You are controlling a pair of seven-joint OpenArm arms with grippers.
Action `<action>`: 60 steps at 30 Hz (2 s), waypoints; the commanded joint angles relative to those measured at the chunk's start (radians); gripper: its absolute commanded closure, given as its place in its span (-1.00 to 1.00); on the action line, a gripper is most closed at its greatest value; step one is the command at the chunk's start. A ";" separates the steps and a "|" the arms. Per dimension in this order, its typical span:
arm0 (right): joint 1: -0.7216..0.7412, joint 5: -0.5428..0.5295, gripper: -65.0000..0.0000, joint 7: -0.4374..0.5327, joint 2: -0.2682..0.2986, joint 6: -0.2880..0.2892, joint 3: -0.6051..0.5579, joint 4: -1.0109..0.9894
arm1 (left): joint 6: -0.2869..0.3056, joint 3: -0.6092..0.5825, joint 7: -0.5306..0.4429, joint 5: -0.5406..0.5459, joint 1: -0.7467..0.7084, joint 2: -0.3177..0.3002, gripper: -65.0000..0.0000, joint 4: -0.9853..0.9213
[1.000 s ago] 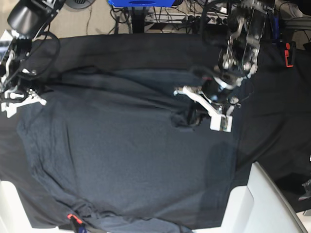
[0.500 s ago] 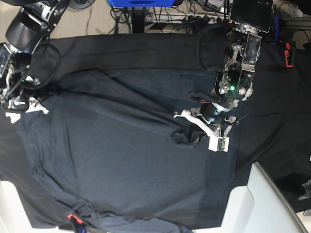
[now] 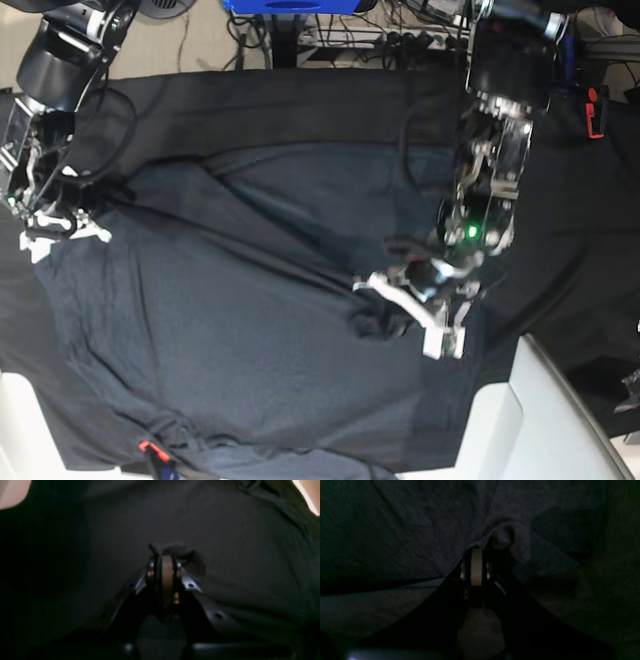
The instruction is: Fold the T-shirt properly
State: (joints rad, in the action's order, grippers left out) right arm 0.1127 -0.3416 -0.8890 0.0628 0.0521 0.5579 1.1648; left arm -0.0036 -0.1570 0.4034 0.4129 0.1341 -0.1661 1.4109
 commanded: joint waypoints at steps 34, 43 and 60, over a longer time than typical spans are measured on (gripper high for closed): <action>-0.001 -0.014 0.88 0.014 0.010 0.007 0.001 0.024 | -0.006 -0.186 -0.196 0.001 0.255 0.035 0.94 -0.312; -0.001 -0.014 -0.08 0.015 0.006 0.162 0.006 0.056 | -0.006 -0.184 -0.197 0.001 0.333 0.021 -0.11 -0.437; -0.232 -0.014 -0.08 0.187 -0.042 0.217 0.004 0.422 | -0.002 0.098 -0.189 0.007 -0.185 -0.287 0.02 0.043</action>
State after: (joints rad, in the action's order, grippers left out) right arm -0.1284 -0.3416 -0.7166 0.0132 0.2630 0.5591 1.5703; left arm 0.0013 -0.0681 0.2478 0.4175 -0.0765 -0.4446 1.4380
